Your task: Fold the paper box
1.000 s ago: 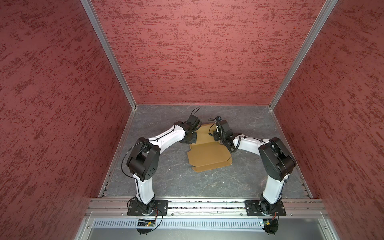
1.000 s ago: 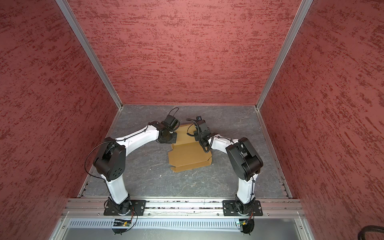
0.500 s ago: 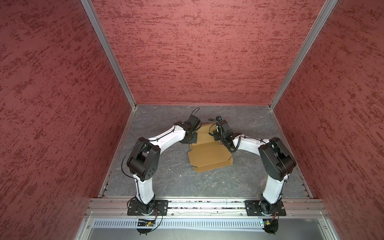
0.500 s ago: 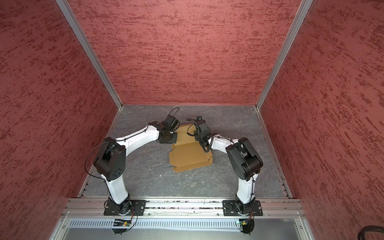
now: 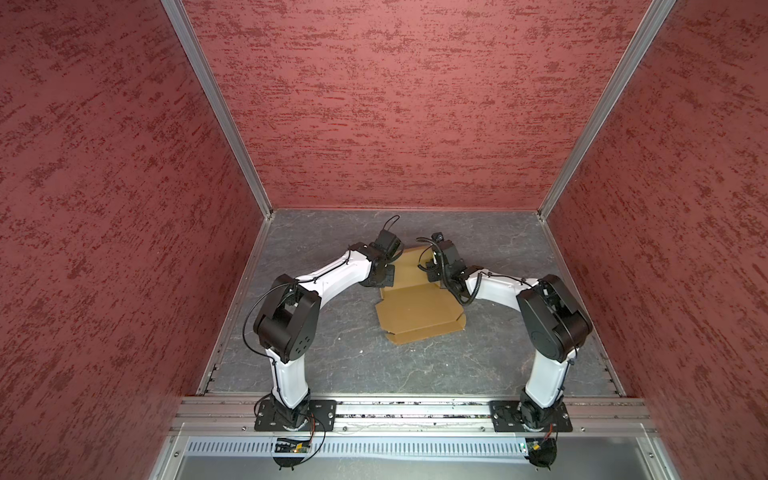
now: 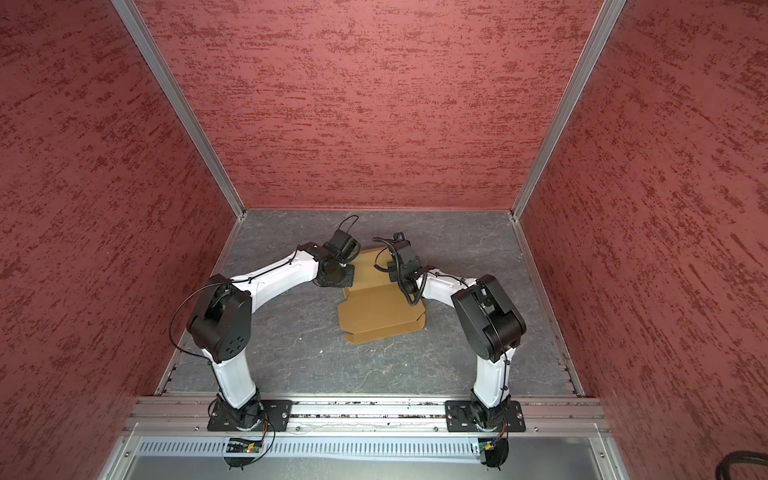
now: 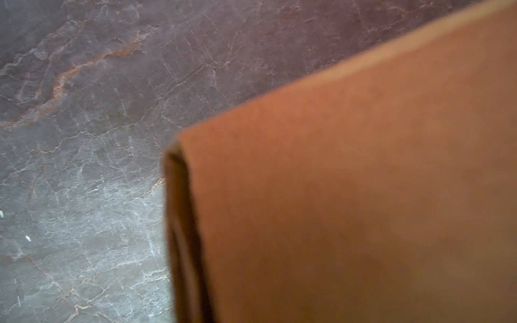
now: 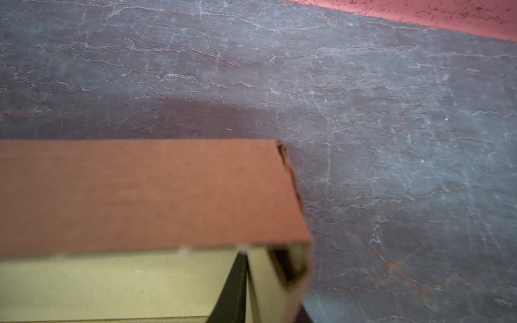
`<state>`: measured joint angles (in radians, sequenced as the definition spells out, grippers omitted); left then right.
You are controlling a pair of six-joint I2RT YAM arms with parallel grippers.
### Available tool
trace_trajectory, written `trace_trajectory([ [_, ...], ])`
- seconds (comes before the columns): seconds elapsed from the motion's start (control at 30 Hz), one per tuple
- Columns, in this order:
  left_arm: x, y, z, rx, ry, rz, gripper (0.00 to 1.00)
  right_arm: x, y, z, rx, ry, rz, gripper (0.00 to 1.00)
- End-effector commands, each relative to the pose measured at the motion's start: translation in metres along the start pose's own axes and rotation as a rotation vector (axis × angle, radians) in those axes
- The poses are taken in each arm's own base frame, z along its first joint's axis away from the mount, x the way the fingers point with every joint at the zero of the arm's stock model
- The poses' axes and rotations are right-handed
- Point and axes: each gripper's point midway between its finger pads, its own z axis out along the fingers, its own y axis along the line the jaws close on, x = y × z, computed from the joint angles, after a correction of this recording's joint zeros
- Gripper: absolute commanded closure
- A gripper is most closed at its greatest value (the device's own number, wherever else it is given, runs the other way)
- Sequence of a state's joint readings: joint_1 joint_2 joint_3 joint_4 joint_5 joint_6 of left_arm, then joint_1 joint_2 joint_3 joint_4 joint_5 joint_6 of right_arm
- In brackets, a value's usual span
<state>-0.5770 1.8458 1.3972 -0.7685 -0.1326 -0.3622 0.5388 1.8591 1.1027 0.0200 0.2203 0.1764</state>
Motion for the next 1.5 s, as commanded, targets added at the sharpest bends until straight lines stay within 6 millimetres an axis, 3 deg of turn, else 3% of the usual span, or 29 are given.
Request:
trace_trajectory([
  [0.0,-0.015,-0.024,-0.015,0.087,-0.065,0.032,0.95,0.009,0.016,-0.003,-0.061,0.040,-0.004,0.81],
  [0.5,-0.018,-0.015,-0.017,0.067,-0.076,-0.014,0.95,0.053,0.007,-0.005,-0.050,0.143,0.012,0.81],
  [0.57,-0.017,-0.015,-0.016,0.068,-0.074,-0.014,0.96,0.053,0.007,-0.005,-0.048,0.140,0.014,0.81],
  [0.87,-0.017,-0.016,-0.020,0.075,-0.076,-0.012,0.95,0.051,0.005,-0.004,-0.035,0.140,-0.018,1.00],
  [1.33,-0.018,-0.034,-0.026,0.124,-0.073,0.002,0.95,0.046,-0.003,0.001,0.027,0.154,-0.069,1.00],
  [1.47,-0.017,-0.036,-0.024,0.118,-0.068,0.005,0.95,0.044,-0.003,-0.002,0.027,0.154,-0.064,0.92],
])
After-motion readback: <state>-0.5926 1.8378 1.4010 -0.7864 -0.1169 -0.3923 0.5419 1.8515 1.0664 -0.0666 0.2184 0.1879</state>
